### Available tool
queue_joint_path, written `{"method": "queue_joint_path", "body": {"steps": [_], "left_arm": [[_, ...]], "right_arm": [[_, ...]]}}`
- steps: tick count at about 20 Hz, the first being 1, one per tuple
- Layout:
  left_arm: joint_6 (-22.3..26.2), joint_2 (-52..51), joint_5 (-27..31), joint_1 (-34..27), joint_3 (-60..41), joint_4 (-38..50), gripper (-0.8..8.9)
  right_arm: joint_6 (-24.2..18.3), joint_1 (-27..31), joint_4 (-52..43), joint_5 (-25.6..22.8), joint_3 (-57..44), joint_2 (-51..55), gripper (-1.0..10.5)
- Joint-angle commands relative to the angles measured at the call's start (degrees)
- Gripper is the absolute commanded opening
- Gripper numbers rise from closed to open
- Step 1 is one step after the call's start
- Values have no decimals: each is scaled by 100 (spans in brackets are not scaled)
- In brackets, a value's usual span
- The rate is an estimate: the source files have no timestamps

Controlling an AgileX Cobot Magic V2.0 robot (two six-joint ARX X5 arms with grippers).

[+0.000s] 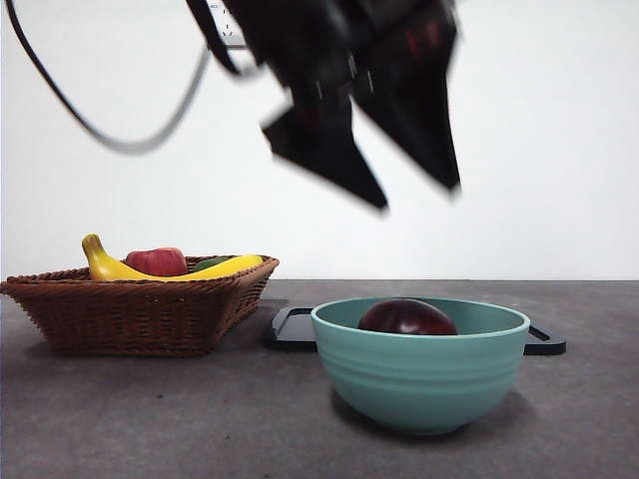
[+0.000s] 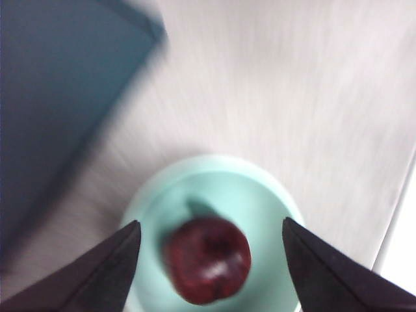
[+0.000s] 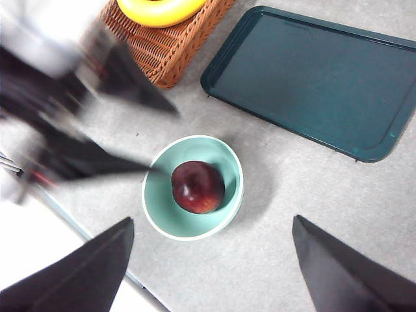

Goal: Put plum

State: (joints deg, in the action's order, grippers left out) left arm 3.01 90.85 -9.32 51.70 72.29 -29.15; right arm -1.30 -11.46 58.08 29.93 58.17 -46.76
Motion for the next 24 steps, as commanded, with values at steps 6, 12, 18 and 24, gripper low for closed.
{"method": "queue_joint_path", "body": {"steps": [6, 12, 18, 24], "left_arm": [[-240, -1753, 13, -1084, 131, -568, 352], [-258, -3029, -297, -2120, -221, -1401, 352], [-367, -4033, -1126, -2251, -1478, -1757, 351], [-535, -4374, -1526, -2243, -1926, -1794, 351]], "right_arm": [[-33, -20, -15, 4, 109, -35, 390], [-48, -20, -15, 4, 109, -35, 390], [-48, -20, -15, 4, 109, -37, 390], [-46, -20, 39, 7, 109, -37, 390]]}}
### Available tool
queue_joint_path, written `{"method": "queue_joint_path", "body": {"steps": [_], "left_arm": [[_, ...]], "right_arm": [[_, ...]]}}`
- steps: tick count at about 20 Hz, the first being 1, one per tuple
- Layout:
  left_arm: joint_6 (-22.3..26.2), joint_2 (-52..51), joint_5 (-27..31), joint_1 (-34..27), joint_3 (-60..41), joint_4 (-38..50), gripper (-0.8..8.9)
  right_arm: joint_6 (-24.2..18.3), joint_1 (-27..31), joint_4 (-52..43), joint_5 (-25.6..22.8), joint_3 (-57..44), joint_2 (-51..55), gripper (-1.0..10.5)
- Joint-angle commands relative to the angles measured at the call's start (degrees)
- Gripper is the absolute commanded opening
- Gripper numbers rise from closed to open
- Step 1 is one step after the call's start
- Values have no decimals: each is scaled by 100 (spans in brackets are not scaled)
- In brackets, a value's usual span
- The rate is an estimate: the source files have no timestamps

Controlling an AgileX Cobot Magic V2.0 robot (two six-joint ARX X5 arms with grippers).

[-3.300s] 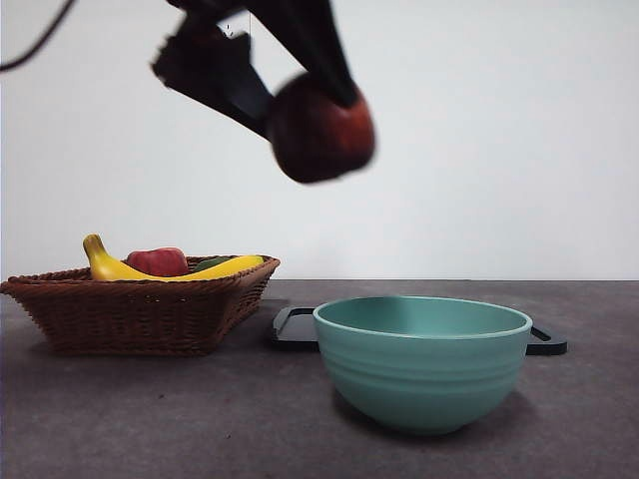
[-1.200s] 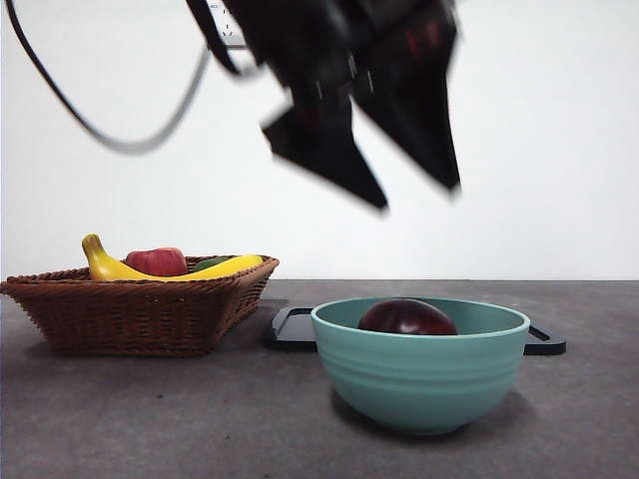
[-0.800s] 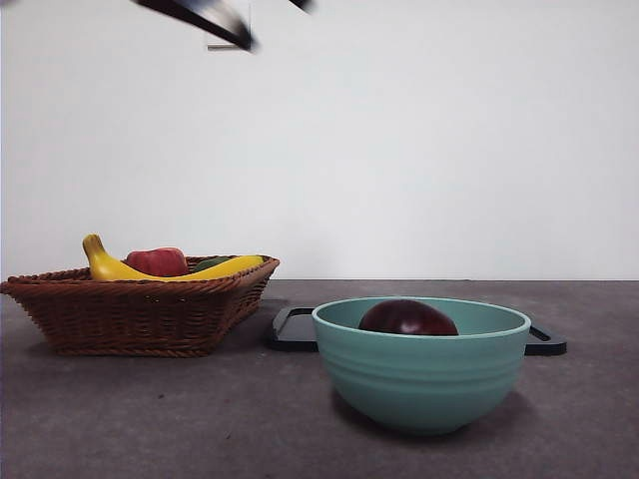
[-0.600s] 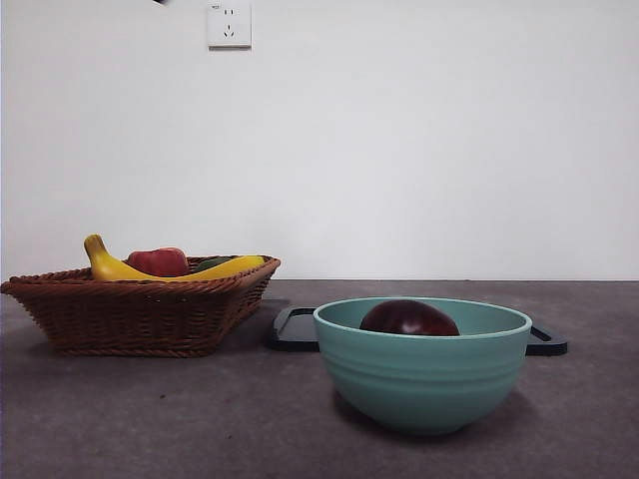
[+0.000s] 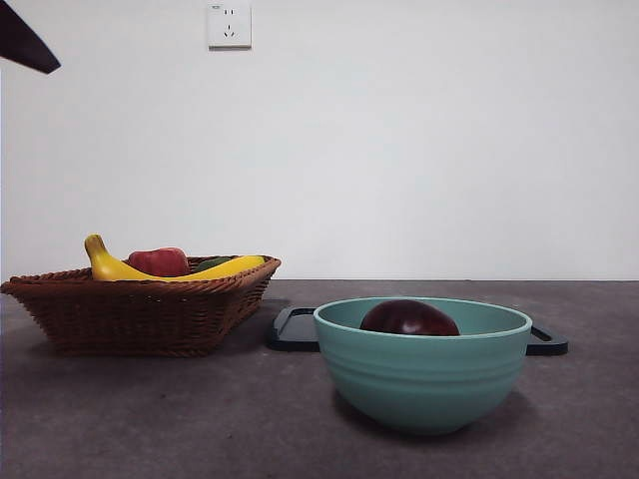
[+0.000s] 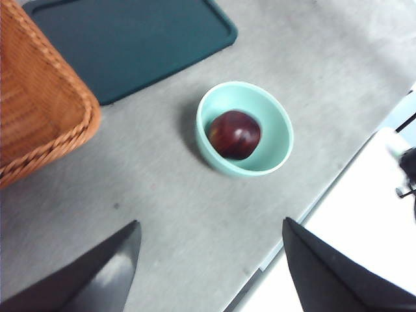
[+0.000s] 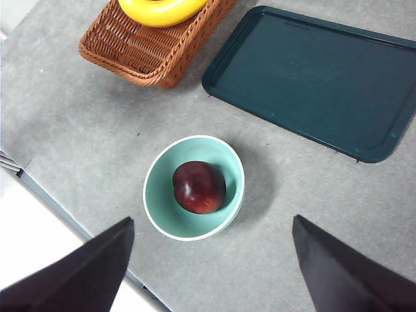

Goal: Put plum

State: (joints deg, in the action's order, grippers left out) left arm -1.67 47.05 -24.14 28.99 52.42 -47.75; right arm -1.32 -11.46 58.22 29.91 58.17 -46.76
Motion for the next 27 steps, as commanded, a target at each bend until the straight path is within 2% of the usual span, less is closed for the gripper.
{"method": "queue_joint_path", "body": {"steps": [1, 8, 10, 13, 16, 23, 27], "left_arm": [[-79, 4, -44, 28, 61, 66, 351], [-96, 7, -44, 28, 61, 68, 351], [-96, 7, -44, 28, 61, 68, 351], [-94, 7, -44, 28, 61, 68, 351], [-94, 7, -42, 28, 61, 70, 351], [-92, 7, -39, 28, 61, 105, 351], [-92, 7, -39, 28, 61, 103, 351]], "right_arm": [[-44, -20, 59, 9, 109, -37, 390], [96, -170, 240, 7, 39, -170, 388], [289, -361, -13, 7, -232, -313, 388], [688, -710, -879, -33, -872, -601, 388], [999, -1025, -1751, -332, -1370, -1012, 388], [1123, -1563, -2793, -1158, -1545, -2264, 349], [1163, -1751, -3298, -1484, -1545, -2898, 261]]}}
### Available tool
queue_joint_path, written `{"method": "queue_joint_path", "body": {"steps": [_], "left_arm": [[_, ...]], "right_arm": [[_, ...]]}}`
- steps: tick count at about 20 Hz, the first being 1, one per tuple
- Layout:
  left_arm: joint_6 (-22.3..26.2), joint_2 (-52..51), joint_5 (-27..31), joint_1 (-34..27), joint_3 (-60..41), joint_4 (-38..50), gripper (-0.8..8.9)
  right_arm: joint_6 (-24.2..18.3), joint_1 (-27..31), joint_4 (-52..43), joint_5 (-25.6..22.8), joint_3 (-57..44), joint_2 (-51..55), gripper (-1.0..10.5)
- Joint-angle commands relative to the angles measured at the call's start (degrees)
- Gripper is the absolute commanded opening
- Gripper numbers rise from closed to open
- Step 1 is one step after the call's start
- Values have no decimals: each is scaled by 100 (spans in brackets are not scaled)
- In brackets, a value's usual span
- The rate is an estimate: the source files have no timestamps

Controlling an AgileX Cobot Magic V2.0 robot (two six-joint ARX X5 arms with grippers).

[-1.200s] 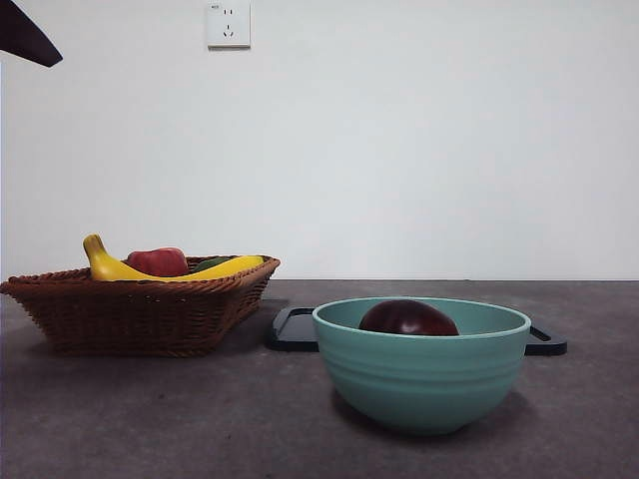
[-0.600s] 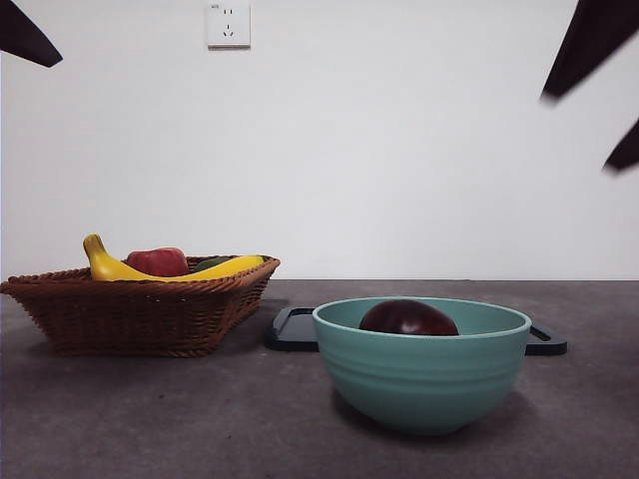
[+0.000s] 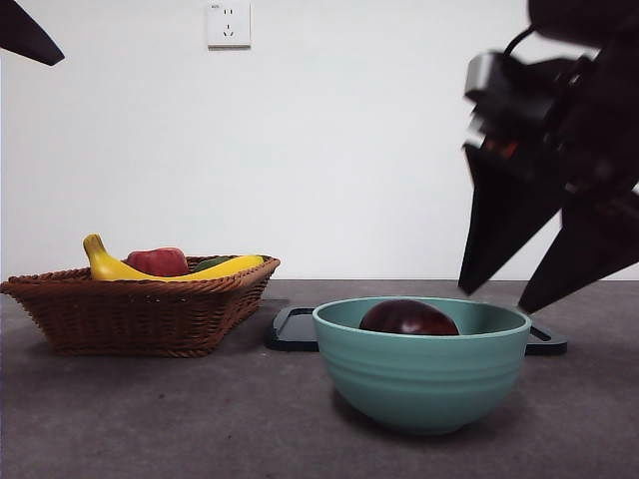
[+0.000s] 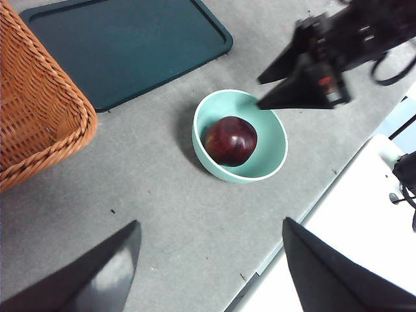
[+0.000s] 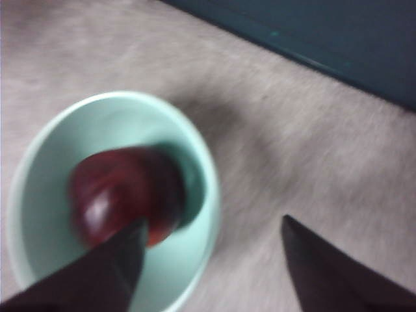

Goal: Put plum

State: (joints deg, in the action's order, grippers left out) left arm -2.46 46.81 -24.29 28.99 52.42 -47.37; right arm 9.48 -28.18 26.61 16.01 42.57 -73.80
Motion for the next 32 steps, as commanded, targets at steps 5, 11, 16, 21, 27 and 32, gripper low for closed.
{"method": "queue_joint_path", "body": {"steps": [5, 11, 16, 21, 27, 32], "left_arm": [[-11, 31, -24, 28, 61, 66, 351], [7, 31, -22, 28, 61, 66, 351], [7, 31, -22, 28, 61, 63, 351], [7, 31, -22, 28, 61, 66, 351], [9, 31, -22, 28, 61, 63, 351], [9, 31, -22, 28, 61, 63, 351]], "right_arm": [[155, -186, -505, -149, 15, -715, 138], [208, -208, -647, -76, 26, -734, 6], [367, -190, -577, -72, 361, -522, 6], [354, 63, -380, -400, 1141, -560, 6], [203, 632, -319, -426, 2159, -1314, 5], [63, 927, -254, -424, 2931, -2317, 6]]}}
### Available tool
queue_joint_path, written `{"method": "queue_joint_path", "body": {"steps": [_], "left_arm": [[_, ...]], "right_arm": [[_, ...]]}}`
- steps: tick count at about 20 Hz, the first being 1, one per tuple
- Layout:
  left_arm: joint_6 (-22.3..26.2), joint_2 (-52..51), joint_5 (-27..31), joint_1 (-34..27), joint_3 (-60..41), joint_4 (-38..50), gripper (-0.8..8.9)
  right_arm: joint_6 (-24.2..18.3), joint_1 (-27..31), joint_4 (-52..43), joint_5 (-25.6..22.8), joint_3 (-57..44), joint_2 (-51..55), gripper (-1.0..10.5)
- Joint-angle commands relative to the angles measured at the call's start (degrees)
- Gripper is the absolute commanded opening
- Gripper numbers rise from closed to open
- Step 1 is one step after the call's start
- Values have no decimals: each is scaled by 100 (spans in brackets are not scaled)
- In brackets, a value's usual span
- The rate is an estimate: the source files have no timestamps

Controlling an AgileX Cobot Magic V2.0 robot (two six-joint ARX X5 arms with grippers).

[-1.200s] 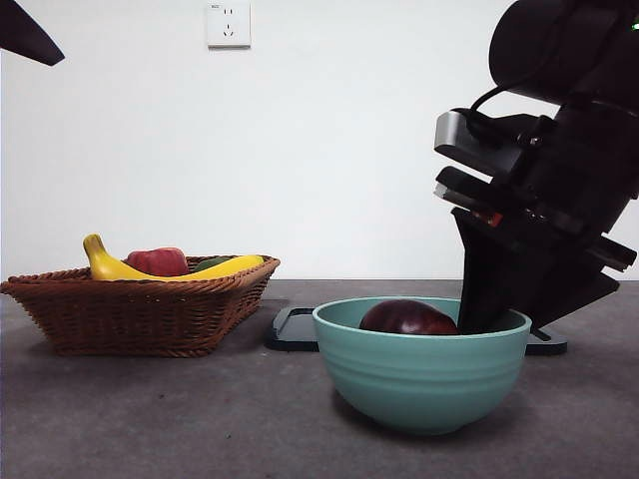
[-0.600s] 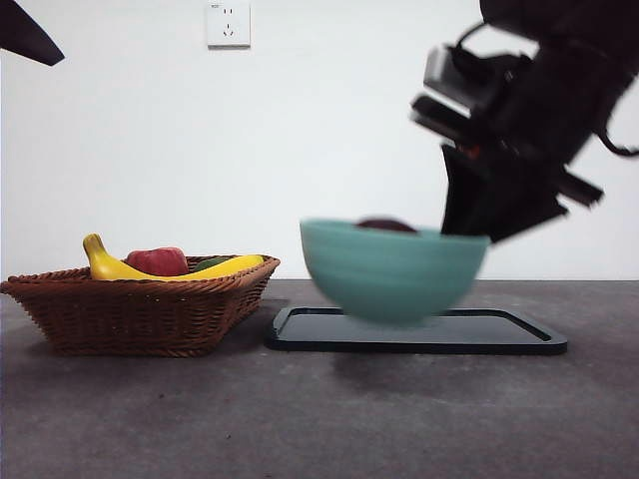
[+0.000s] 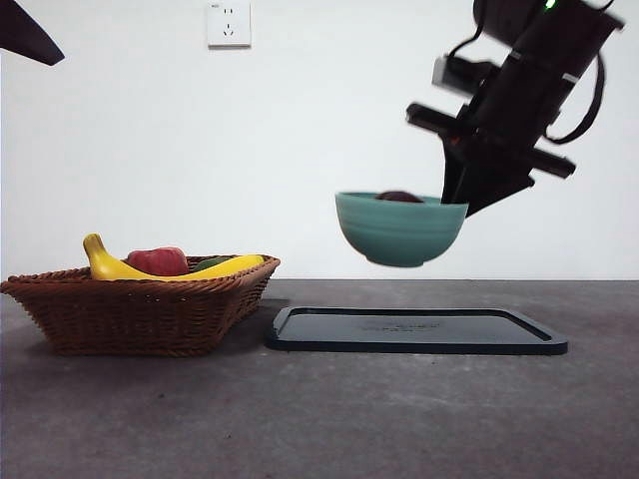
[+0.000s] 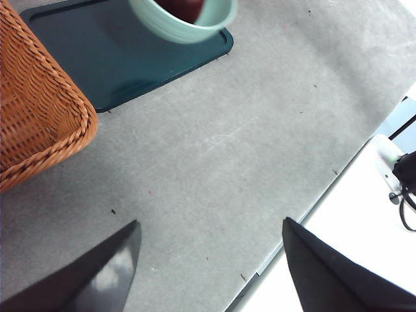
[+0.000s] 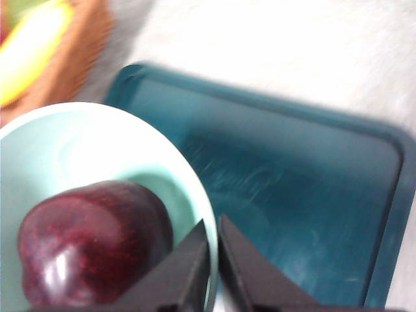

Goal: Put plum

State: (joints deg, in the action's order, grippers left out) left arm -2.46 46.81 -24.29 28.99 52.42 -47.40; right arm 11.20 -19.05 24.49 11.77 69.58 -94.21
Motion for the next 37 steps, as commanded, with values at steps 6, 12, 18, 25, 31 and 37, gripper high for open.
{"method": "queue_joint_path", "body": {"steps": [6, 12, 18, 25, 31, 37], "left_arm": [[7, 31, -22, 28, 61, 61, 351], [7, 31, -24, 28, 61, 59, 351], [7, 31, -22, 28, 61, 61, 351], [7, 31, -22, 28, 61, 61, 351], [9, 31, -22, 28, 61, 68, 351], [7, 31, -22, 28, 61, 63, 351]], "right_arm": [[-122, 118, -234, 2, 710, -1222, 5], [-138, 120, -306, -4, 769, -1641, 6], [-131, 118, -258, 15, 769, -1635, 25], [-133, 127, -138, -13, 769, -929, 212], [-428, 118, 826, 44, 769, 503, 213], [-664, 116, 2271, 42, 691, 2114, 213]]}}
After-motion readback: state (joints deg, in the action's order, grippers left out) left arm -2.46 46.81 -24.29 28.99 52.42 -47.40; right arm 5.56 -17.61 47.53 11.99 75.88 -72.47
